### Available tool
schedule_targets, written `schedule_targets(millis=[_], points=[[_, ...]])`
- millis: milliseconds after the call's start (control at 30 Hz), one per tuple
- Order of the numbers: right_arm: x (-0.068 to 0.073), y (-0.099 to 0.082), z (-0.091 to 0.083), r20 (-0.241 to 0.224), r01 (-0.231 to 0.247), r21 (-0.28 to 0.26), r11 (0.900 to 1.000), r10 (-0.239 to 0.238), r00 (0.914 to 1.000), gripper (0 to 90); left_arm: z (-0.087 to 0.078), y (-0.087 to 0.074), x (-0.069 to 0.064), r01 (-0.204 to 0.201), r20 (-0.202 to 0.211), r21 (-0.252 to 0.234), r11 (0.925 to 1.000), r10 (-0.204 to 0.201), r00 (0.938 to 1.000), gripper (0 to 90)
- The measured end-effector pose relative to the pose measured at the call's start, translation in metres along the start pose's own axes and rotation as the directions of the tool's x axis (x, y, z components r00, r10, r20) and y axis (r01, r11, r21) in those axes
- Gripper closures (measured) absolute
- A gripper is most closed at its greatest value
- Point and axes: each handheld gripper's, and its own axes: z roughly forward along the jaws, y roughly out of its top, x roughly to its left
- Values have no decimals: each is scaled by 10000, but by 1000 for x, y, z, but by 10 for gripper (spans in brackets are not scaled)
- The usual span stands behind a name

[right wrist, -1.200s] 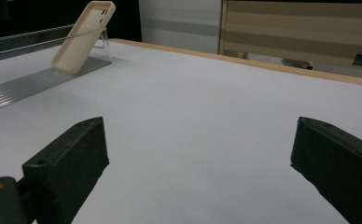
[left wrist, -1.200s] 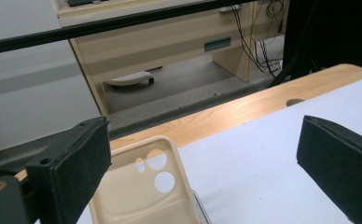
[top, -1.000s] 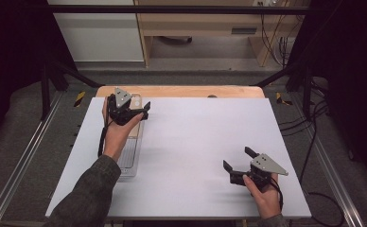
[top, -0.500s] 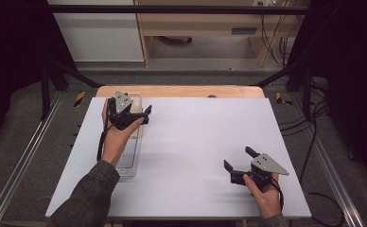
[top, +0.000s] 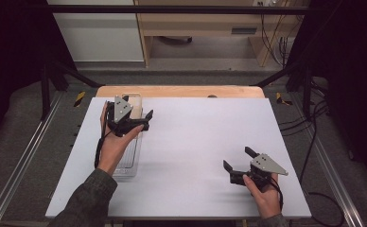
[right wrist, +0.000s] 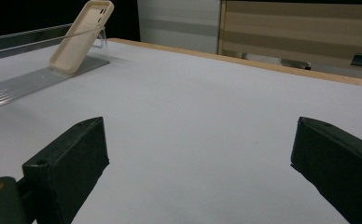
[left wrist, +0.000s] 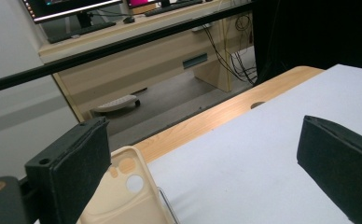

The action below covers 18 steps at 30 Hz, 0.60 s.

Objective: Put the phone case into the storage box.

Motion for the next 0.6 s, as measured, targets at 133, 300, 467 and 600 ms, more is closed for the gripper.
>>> schedule_targets(millis=[133, 300, 467, 600], points=[[0, 0, 0, 28, 17, -7, 10000, -17, 10000, 39, -8, 0, -4, -163, 56, -129, 9998, 164, 9998, 25], [0, 0, 0, 34, 15, 6, 10000, -15, 10000, 39, -21, -2, -7, -246, 50, -295, 9993, 248, 9997, 26], [0, 0, 0, 24, 35, -7, 10000, -35, 10000, 39, -32, -6, -6, -74, 109, -489, 9988, 79, 9999, 25], [1, 0, 0, 32, 44, -40, 10000, -44, 10000, 39, -41, -9, -3, 216, 147, -675, 9975, -206, 9997, 24]])
